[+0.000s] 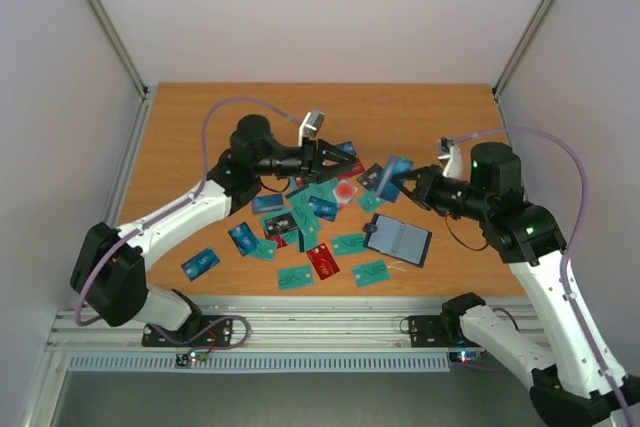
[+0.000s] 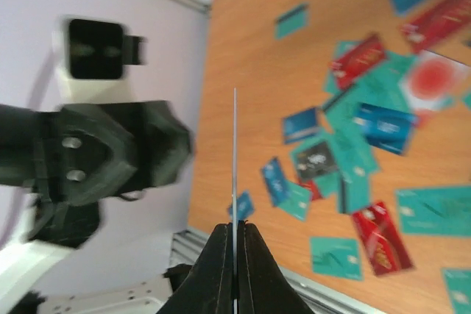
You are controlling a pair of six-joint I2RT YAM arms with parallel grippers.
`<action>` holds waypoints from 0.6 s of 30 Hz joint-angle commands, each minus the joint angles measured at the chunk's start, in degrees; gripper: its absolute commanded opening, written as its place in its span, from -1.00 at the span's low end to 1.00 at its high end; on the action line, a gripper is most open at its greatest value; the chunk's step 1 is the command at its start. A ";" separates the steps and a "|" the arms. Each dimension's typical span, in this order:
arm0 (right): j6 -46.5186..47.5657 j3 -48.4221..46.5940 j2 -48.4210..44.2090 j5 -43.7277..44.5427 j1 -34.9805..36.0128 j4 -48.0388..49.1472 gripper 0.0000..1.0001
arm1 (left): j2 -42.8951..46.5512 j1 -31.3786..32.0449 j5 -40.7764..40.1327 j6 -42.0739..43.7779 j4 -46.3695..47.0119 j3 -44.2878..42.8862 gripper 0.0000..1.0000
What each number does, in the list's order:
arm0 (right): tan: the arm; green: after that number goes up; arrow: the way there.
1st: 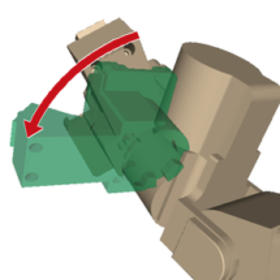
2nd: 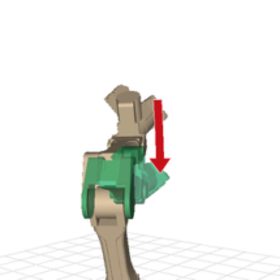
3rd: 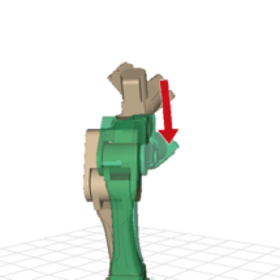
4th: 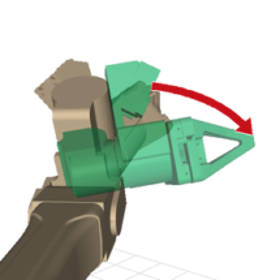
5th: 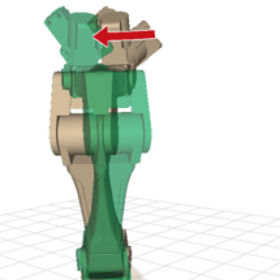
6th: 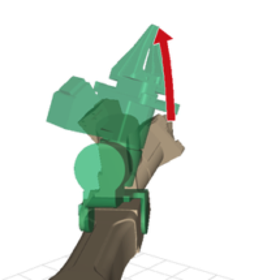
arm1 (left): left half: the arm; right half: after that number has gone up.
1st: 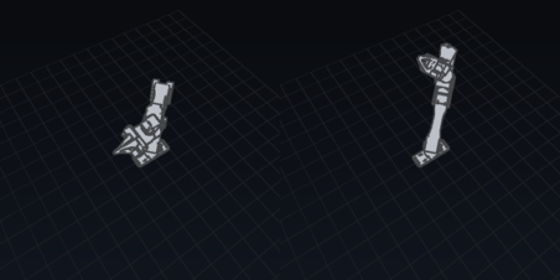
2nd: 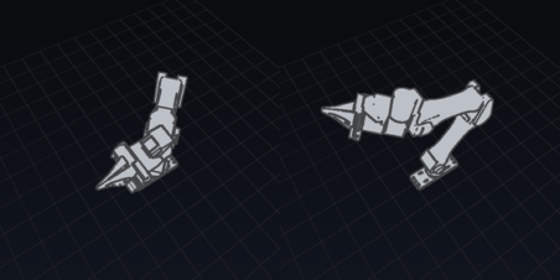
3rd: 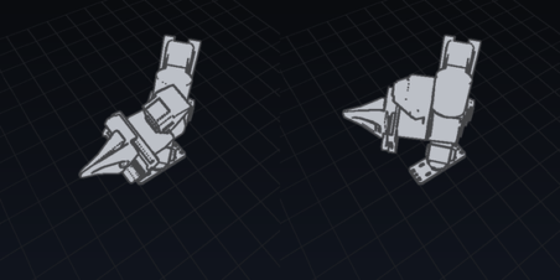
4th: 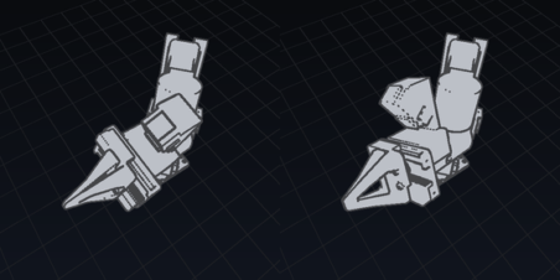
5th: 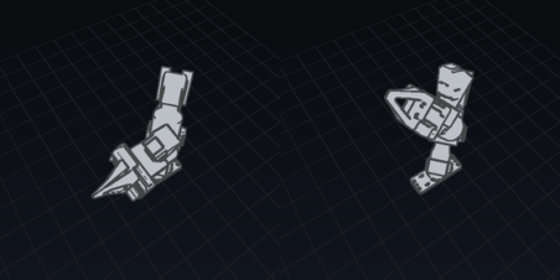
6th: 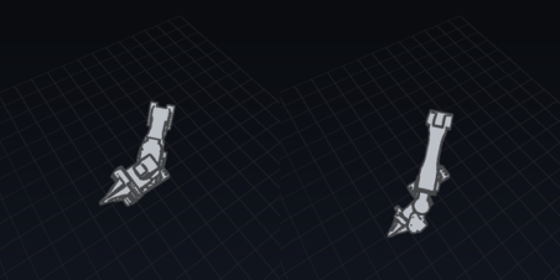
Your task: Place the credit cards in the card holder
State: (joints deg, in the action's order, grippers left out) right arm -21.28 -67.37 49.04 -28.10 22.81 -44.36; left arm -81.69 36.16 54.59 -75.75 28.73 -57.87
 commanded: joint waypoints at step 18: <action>18.59 26.78 9.72 -10.43 -26.67 -6.47 -0.98 | -37.65 9.32 -16.29 47.64 -62.88 -37.06 -0.67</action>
State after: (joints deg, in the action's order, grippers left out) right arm -5.65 -43.24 54.35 -36.88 -3.53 -57.52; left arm -115.02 43.46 40.60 -34.54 -28.08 -88.23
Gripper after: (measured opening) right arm 0.025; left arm 0.171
